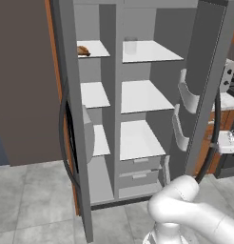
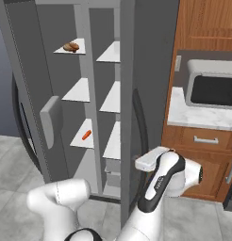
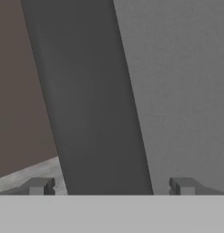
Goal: There's a chicken drumstick in the fridge that needs to be moved to the freezer for freezing. Pick up the chicken drumstick from the fridge, place it on any shelf in the freezer, and close the fridge and freezer doors when done.
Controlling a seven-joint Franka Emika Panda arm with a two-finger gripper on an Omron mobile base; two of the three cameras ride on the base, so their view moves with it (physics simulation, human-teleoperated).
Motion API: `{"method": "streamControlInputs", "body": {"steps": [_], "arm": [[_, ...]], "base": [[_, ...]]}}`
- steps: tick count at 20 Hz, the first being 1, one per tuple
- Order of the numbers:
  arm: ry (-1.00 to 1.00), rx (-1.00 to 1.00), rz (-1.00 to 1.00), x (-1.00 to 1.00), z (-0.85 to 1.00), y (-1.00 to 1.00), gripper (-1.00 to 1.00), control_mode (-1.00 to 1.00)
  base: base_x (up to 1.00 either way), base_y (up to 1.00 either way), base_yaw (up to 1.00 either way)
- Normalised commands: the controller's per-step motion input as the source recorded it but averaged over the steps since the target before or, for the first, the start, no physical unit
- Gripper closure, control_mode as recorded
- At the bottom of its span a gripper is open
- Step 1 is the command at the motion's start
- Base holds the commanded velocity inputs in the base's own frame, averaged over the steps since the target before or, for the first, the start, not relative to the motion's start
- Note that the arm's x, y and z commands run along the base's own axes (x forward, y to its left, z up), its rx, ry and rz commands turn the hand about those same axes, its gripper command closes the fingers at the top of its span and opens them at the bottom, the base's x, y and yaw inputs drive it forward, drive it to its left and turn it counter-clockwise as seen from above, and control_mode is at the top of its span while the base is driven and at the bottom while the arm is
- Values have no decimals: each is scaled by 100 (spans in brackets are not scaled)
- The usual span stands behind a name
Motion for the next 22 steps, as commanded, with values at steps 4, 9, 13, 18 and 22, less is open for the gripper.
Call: {"method": "streamControlInputs", "body": {"steps": [4,9,13,18,22], "arm": [[1,0,-19,0,0,61,-100,-100],[3,0,-18,0,0,56,-100,-100],[3,0,-17,0,0,45,-100,-100],[2,0,-17,0,0,45,-100,-100],[2,0,-17,1,0,30,-100,-100]], "base": [[0,0,0],[0,0,0],[0,0,0],[0,0,0],[0,0,0]]}}
